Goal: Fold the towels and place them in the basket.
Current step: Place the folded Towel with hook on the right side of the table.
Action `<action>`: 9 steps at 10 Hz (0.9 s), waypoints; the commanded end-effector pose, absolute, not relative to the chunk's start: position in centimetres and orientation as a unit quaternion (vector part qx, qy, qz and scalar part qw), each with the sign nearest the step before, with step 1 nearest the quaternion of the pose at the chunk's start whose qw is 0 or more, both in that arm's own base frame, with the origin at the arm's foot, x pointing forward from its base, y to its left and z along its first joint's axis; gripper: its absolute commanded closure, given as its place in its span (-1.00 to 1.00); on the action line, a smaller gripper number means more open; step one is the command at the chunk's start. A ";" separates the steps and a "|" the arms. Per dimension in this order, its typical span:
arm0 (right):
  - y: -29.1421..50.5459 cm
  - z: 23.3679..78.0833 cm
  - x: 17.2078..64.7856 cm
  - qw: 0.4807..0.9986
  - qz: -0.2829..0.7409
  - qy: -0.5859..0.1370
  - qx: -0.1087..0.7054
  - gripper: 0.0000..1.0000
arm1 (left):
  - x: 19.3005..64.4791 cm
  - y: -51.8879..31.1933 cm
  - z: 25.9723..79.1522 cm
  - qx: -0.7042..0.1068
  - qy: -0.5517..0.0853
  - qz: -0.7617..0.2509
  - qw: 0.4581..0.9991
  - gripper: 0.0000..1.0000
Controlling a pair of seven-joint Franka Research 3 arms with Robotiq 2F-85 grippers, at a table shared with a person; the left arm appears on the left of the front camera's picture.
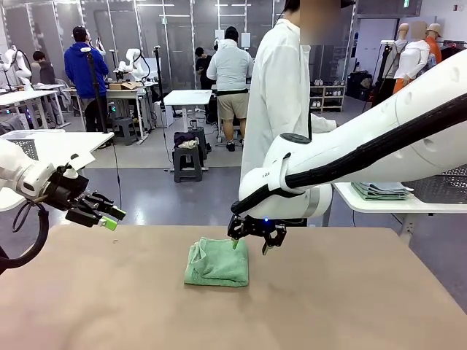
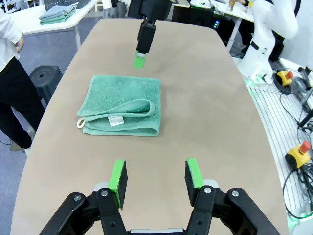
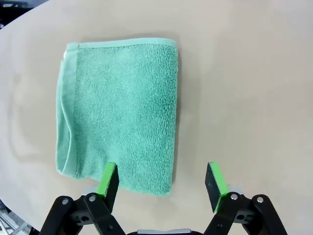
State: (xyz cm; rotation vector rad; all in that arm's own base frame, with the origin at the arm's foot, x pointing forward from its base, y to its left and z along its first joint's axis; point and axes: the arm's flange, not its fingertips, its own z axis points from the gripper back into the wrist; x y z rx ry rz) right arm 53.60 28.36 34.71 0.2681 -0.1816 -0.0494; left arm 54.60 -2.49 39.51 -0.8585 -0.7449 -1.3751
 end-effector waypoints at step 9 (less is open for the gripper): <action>30.4 29.2 56.0 0.985 -0.060 -0.112 0.119 -0.72 | 54.5 -2.5 39.7 -0.372 -0.326 -0.600 0.628 -0.23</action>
